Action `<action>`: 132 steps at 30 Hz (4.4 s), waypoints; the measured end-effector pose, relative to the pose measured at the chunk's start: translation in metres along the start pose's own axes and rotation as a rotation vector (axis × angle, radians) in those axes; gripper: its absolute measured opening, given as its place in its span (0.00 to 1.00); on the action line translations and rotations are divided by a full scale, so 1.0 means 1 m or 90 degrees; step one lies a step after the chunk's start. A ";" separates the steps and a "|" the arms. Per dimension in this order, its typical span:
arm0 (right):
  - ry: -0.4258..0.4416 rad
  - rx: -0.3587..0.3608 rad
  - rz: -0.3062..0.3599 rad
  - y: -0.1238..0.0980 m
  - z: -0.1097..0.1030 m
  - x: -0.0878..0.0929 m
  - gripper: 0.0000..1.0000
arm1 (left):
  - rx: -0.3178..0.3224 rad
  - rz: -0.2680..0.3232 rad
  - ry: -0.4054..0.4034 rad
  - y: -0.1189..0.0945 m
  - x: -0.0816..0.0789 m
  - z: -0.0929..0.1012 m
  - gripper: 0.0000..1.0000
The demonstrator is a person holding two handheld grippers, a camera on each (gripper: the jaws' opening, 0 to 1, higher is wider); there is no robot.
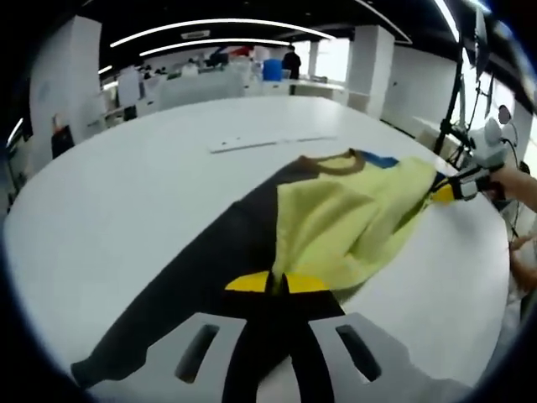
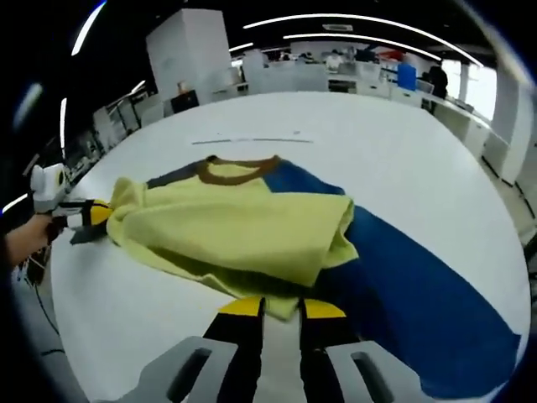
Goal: Fold the garment on the visible template until the final outline fits inside the template.
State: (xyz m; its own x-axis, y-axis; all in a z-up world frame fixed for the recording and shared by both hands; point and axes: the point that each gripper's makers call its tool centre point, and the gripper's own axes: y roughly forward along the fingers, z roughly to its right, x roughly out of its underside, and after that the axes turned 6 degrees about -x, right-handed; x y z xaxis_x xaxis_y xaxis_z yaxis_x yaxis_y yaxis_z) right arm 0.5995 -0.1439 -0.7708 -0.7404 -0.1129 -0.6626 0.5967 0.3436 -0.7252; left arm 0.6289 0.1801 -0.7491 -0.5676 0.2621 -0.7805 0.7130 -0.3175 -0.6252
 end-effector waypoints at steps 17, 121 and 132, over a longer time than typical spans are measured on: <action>-0.090 -0.027 0.036 -0.013 -0.006 -0.011 0.00 | -0.002 0.015 -0.020 -0.020 -0.005 0.000 0.01; -0.050 -0.094 -0.004 -0.119 -0.046 0.085 0.00 | -0.015 -0.051 -0.024 -0.084 0.092 0.045 0.06; -0.053 -0.092 0.008 -0.125 -0.045 0.080 0.00 | -0.005 -0.019 -0.093 -0.099 0.073 0.051 0.00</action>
State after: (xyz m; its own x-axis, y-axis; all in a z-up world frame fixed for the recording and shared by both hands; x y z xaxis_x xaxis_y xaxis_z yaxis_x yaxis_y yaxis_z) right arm 0.4517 -0.1538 -0.7254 -0.7008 -0.1828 -0.6896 0.5511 0.4751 -0.6860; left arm 0.4960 0.1844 -0.7442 -0.6427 0.1352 -0.7541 0.6976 -0.3035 -0.6490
